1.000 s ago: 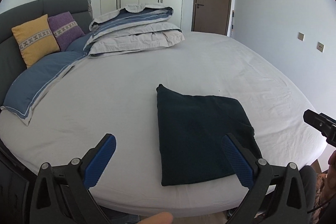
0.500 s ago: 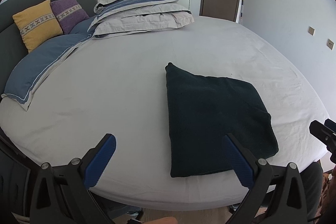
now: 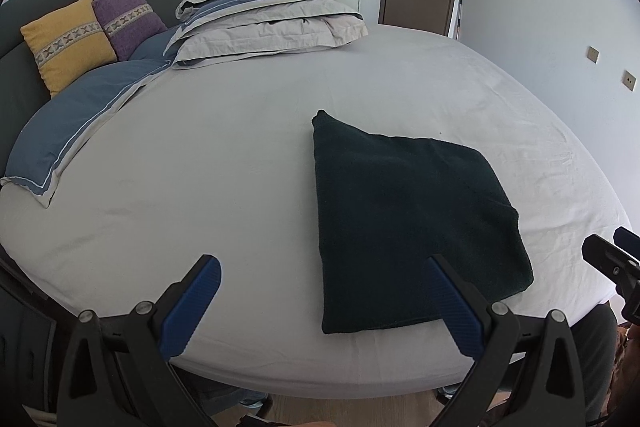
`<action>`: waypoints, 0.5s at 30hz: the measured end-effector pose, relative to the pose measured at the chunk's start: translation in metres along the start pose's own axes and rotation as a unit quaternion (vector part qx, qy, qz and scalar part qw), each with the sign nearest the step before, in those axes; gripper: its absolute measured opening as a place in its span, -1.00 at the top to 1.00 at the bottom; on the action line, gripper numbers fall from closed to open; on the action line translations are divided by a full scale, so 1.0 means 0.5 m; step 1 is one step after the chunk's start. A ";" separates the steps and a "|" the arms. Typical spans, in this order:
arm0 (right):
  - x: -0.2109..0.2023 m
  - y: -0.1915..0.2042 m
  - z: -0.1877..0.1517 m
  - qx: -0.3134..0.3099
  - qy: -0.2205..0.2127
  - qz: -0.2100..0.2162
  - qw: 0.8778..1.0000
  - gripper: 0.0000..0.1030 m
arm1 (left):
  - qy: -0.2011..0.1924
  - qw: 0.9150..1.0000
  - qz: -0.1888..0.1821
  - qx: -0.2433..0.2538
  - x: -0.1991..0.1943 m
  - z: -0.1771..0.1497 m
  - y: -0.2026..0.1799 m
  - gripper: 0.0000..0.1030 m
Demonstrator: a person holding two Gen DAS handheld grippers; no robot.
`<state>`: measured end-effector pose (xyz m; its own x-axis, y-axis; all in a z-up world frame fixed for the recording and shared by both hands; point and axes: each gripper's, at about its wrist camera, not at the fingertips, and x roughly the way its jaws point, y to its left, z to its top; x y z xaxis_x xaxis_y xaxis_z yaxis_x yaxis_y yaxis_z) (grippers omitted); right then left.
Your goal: Fold small clothes
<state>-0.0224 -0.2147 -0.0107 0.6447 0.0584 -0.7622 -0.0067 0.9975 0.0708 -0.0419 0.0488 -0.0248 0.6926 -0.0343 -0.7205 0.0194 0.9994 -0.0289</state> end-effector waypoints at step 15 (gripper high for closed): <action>0.013 0.008 -0.002 -0.003 0.012 0.004 1.000 -1.00 | 0.002 1.000 -0.001 0.002 0.002 -0.004 -0.002 -1.00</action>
<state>-0.0191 -0.2105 -0.0161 0.6258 0.0675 -0.7771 -0.0162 0.9972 0.0735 -0.0425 0.0476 -0.0268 0.6900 -0.0365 -0.7229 0.0237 0.9993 -0.0278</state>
